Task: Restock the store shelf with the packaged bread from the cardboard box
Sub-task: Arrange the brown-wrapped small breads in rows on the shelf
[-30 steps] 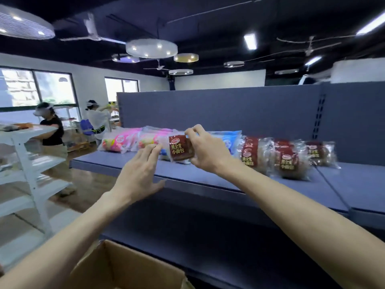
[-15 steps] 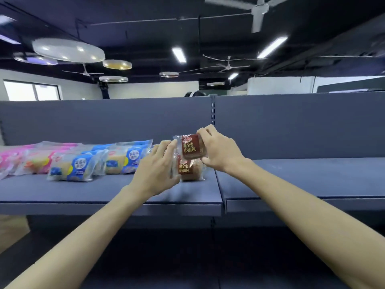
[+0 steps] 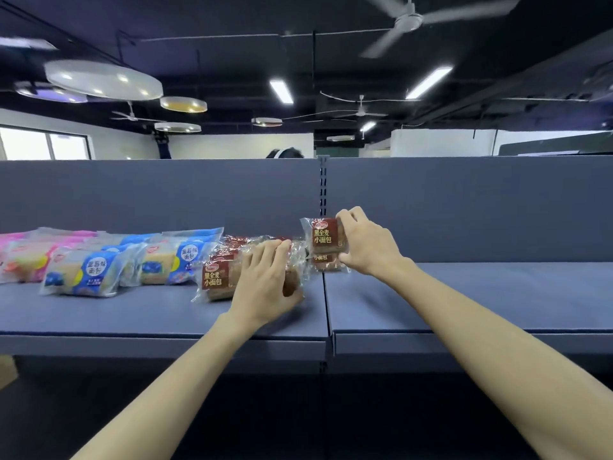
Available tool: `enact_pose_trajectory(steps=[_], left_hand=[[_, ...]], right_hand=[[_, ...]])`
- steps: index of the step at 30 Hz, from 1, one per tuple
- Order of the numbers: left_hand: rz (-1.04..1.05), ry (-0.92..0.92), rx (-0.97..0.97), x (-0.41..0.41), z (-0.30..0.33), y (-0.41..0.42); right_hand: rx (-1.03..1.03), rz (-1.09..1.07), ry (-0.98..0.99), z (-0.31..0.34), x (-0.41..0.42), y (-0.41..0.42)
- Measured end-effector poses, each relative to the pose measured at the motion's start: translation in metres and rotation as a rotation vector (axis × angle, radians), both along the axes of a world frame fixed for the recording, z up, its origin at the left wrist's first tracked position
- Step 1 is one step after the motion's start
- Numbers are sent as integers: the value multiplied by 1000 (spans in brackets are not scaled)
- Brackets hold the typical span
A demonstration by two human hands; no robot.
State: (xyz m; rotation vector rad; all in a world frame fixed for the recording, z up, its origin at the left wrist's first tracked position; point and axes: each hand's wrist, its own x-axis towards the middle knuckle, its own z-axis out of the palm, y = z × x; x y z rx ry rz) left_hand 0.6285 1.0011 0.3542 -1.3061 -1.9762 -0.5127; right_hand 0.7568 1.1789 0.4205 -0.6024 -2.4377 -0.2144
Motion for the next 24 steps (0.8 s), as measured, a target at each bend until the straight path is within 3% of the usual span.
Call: enact_pose_trajectory(steps=[17, 24], left_hand=[[-71, -44, 51, -13, -14, 14], [-93, -40, 79, -15, -14, 15]], right_hand=[[-197, -24, -24, -44, -53, 59], [-413, 28, 111, -64, -65, 66]])
